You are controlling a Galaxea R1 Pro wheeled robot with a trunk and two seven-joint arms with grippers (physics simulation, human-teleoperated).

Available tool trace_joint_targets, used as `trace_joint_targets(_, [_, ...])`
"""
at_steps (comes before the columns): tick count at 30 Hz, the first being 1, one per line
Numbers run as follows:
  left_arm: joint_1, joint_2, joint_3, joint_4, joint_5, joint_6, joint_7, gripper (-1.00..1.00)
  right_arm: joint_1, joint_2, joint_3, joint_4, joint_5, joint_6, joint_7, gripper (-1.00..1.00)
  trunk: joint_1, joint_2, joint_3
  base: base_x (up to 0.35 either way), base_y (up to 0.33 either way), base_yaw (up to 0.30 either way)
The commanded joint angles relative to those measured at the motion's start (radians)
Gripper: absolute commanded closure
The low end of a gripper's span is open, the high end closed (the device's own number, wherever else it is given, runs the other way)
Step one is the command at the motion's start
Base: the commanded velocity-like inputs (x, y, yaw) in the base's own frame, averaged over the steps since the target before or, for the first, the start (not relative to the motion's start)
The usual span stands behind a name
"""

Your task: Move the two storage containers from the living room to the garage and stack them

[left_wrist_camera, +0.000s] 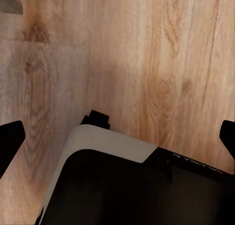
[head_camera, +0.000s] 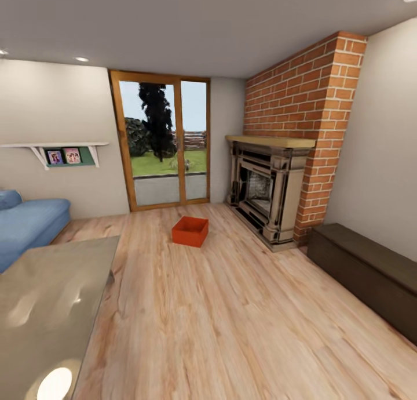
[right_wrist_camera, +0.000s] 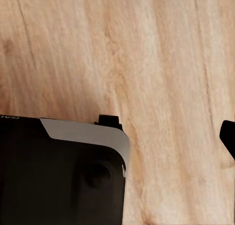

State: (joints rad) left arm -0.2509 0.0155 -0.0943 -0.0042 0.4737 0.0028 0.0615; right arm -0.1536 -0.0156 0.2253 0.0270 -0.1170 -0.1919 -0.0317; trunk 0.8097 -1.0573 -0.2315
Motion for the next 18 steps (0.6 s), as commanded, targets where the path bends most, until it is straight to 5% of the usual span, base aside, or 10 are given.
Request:
trace_joint_targets(1, [-0.001,0.000,-0.008,0.000,0.008,0.000,0.003,-1.00,-0.001,0.000,0.009,0.003,-0.011,-0.006,-0.001,-1.00,0.001,-0.001,-0.001,0.322,0.000,0.252])
trace_joint_targets(18, [-0.001,0.000,-0.008,0.000,0.008,0.000,0.003,-1.00,-0.001,-0.006,0.020,0.002,-0.005,-0.006,-0.001,-1.00,0.001,-0.001,-0.001,0.322,0.000,0.083])
